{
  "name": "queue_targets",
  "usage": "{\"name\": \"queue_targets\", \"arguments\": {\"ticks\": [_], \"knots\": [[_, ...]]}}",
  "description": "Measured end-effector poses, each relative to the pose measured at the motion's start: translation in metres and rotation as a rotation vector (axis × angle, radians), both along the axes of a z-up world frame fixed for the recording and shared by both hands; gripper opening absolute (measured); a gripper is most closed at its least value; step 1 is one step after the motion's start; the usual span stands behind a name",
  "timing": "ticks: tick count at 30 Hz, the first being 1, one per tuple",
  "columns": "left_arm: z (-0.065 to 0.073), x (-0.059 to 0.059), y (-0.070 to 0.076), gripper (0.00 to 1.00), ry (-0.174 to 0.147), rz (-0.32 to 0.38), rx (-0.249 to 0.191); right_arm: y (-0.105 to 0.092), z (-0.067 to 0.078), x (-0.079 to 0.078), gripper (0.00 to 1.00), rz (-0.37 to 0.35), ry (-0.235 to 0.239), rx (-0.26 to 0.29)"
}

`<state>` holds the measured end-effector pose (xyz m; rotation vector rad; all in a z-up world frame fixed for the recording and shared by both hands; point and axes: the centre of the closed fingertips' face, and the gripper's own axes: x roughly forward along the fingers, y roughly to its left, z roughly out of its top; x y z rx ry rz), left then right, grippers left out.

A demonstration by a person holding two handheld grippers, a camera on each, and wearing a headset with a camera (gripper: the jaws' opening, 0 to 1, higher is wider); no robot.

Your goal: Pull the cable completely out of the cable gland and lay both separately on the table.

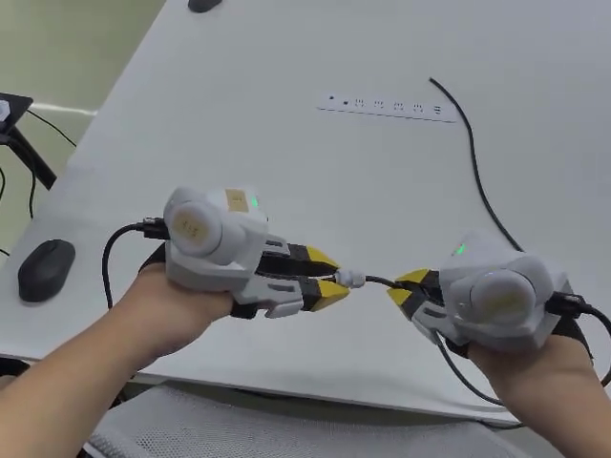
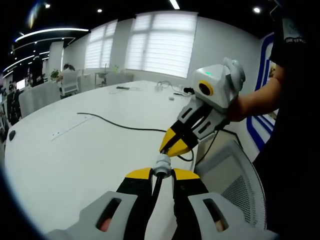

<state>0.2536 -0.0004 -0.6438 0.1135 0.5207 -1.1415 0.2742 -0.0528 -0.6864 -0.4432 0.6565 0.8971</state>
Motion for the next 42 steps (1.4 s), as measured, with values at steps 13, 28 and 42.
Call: {"name": "queue_targets", "arguments": {"ticks": [13, 28, 42], "knots": [[-0.001, -0.003, 0.004, 0.15, 0.000, 0.005, 0.004, -0.031, -0.035, 0.005, 0.00, -0.193, 0.106, 0.047], [-0.005, -0.004, 0.004, 0.15, 0.004, 0.006, 0.009, -0.056, -0.067, 0.002, 0.01, -0.431, 0.310, 0.152], [-0.004, -0.002, 0.005, 0.15, 0.007, 0.012, 0.005, -0.056, -0.062, 0.001, 0.02, -0.371, 0.257, 0.132]]}}
